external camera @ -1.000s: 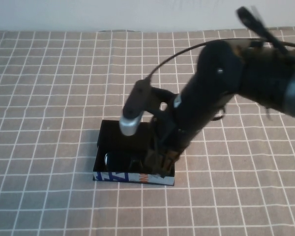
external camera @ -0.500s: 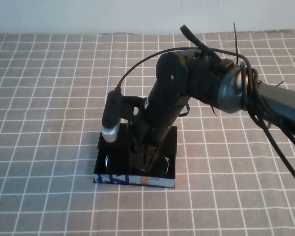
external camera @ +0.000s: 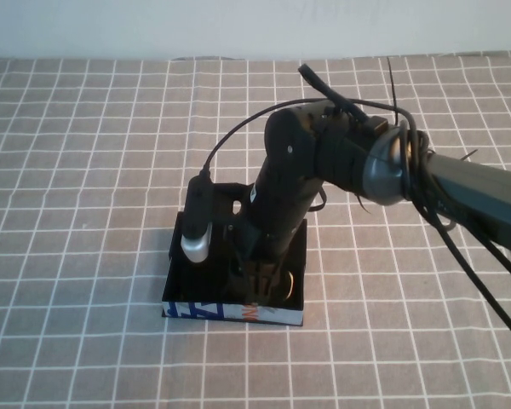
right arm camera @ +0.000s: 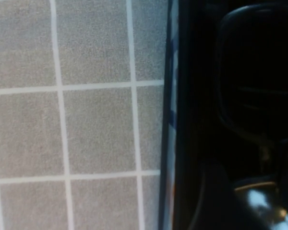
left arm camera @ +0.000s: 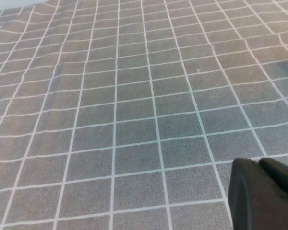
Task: Take glasses out of glasses case
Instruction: Pick up the glasses from the glasses case
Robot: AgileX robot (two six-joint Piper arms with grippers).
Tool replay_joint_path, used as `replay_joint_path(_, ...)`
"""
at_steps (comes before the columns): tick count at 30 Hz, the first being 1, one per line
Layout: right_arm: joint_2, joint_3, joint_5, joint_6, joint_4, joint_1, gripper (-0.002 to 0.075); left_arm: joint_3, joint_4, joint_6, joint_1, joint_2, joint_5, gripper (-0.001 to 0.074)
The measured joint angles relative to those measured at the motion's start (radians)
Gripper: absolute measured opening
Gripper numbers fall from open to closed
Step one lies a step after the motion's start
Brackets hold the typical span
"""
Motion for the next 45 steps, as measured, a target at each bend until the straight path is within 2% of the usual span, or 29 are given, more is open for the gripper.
replay_joint_path(13,0.007,-0.004,-0.042,0.000,0.000,0.000,0.0277,0.000,0.000,0.000,0.000,0.000,0.000,-0.0004)
replay_joint_path(21,0.007,-0.004,-0.049,-0.001,-0.008,0.000,0.0358,0.000,0.000,0.000,0.000,0.000,0.000,-0.0004)
replay_joint_path(31,0.024,-0.004,-0.049,-0.001,-0.016,0.000,0.0360,0.000,0.000,0.000,0.000,0.000,0.000,-0.0004)
replay_joint_path(38,0.032,-0.004,-0.039,-0.001,-0.016,0.000,0.0271,0.000,0.000,0.000,0.000,0.000,0.000,-0.0004)
replay_joint_path(45,0.025,-0.004,-0.051,-0.001,-0.016,0.000,0.0047,0.000,0.000,0.000,0.000,0.000,0.000,-0.0004)
